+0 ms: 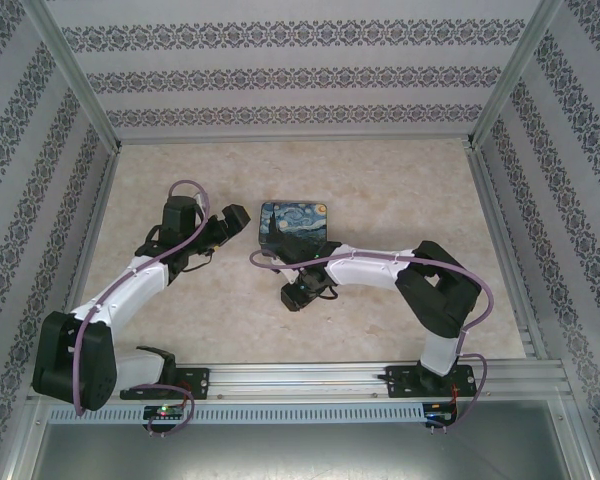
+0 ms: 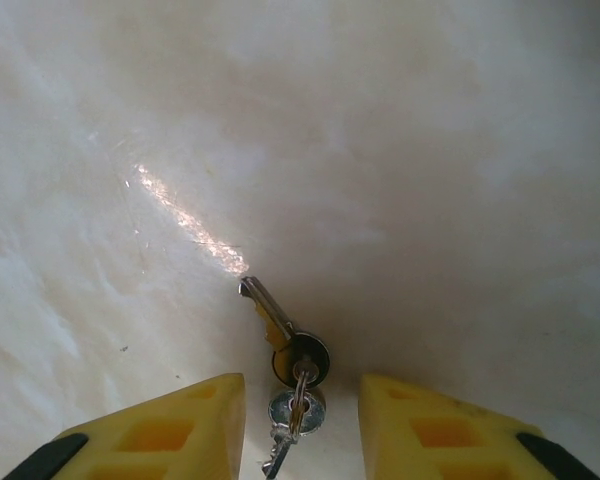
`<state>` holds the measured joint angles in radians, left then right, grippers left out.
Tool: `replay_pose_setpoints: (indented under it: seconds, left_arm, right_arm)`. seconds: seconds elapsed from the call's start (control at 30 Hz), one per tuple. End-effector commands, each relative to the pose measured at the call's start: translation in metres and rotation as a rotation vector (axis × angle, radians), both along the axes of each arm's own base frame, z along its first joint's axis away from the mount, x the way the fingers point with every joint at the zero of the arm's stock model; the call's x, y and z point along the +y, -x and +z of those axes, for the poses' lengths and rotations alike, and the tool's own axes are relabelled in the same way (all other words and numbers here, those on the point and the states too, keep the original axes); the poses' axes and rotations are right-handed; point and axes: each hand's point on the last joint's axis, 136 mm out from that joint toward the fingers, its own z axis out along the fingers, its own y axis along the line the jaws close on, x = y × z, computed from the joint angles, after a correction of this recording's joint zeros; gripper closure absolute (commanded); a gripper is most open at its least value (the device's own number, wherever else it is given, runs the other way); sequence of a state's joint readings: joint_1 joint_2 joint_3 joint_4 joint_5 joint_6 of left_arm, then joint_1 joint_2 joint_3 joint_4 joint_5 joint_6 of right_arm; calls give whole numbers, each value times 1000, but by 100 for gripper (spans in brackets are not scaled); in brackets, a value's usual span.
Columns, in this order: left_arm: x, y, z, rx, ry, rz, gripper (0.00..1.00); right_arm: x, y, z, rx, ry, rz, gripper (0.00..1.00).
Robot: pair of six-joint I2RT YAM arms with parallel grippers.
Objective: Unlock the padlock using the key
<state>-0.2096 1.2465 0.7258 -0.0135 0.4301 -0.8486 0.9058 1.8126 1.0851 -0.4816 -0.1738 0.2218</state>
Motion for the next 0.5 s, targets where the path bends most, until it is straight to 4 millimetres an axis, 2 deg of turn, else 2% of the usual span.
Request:
replay_pose_setpoints:
  seconds: [0.0,0.33,0.47]
  left_arm:
    - [-5,-3,7,-27,26,-4,1]
    - [-5,-4,12,-40,37,7,1]
    - [-5,-3,13,-42,38,10,1]
  right_arm:
    - [-4,5,-3,2,37,9,63]
    - [-8,14,-33,-30,212,10,65]
    - [-6,20,-43,-5,219,-6,74]
